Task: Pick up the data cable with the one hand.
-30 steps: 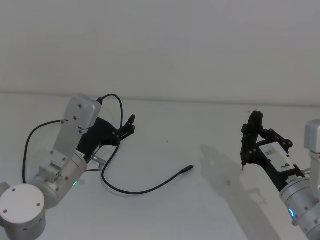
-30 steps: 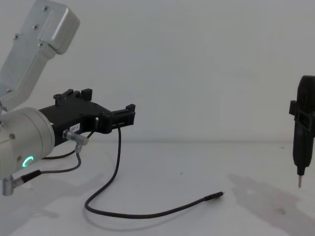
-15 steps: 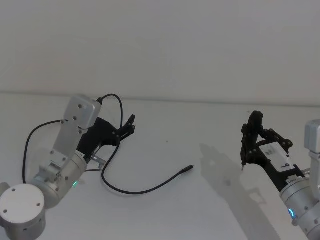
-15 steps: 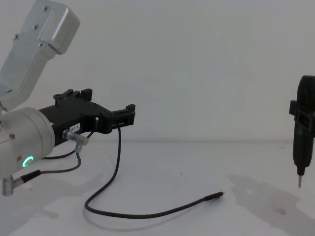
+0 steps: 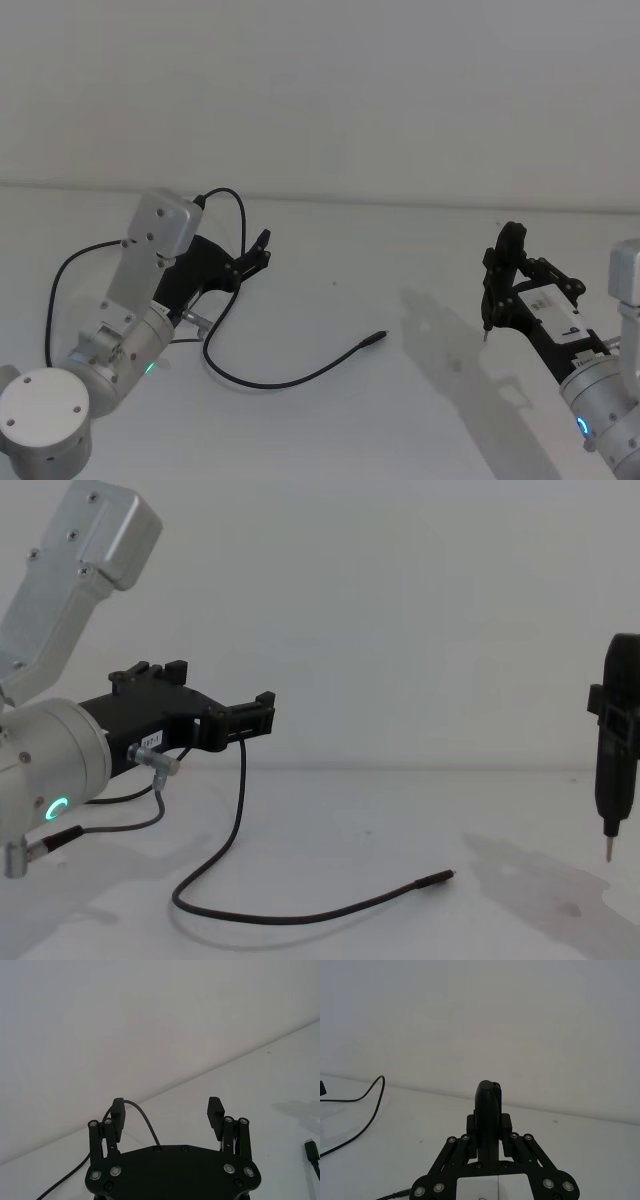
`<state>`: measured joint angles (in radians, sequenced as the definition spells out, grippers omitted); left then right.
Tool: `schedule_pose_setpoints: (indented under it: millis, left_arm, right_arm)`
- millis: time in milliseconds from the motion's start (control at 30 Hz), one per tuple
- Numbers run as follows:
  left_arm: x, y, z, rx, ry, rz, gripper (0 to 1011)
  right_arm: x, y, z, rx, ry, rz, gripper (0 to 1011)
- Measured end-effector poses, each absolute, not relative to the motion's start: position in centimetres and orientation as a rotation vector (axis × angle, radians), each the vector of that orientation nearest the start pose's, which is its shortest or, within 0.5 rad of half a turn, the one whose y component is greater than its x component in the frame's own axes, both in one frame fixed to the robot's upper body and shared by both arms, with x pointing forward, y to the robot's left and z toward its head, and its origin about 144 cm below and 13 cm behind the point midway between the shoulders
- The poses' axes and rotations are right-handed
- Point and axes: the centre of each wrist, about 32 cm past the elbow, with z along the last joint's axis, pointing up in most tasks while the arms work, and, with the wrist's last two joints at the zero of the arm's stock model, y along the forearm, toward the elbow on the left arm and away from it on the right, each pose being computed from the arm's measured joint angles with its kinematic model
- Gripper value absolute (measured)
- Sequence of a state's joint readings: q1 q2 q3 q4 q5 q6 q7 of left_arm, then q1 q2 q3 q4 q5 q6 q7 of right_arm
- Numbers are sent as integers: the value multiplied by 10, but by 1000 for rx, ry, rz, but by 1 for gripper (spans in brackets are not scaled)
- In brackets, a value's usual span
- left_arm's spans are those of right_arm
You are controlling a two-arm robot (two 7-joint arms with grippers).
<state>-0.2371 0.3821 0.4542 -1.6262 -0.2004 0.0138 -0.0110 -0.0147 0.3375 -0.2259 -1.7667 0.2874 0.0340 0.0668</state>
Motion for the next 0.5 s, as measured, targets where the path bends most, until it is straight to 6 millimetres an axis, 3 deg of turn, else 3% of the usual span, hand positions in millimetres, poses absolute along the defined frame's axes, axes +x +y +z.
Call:
schedule_pose_setpoints:
  millis: [500]
  left_arm:
    - [491,206,1211,87,-289,1053,1001]
  right_arm:
    - [443,-237,1189,26,-75,-1229,268]
